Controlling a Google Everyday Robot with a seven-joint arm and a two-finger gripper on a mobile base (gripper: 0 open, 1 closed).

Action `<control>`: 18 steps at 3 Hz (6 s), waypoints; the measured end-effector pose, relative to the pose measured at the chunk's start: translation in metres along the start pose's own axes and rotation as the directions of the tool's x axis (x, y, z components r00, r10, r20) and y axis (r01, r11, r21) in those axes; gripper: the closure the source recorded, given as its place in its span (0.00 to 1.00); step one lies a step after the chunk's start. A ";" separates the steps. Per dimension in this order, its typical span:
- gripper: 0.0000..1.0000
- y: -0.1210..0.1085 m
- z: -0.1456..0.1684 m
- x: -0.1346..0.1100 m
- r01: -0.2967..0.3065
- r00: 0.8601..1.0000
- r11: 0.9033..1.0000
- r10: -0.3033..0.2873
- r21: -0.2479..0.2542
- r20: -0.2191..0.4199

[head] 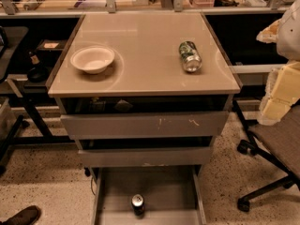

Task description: Pick pepsi can from bottom drawer and place on counter

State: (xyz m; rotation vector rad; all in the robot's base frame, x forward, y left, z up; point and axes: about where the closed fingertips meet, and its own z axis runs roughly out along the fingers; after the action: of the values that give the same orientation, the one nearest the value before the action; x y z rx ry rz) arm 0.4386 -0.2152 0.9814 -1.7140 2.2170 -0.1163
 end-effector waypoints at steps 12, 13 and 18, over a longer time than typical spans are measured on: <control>0.00 0.180 0.390 0.041 -0.267 0.939 0.849 0.336 -0.456 0.077; 0.00 0.178 0.426 0.041 -0.277 0.927 0.848 0.359 -0.452 0.105; 0.00 0.191 0.572 0.034 -0.336 0.819 0.767 0.524 -0.546 0.233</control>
Offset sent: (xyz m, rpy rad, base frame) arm -0.0547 0.0295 -0.1298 0.0728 0.2478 -0.0454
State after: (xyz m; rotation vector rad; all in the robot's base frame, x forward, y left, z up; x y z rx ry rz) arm 0.4326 -0.1166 0.3853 -1.2051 2.3876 0.8829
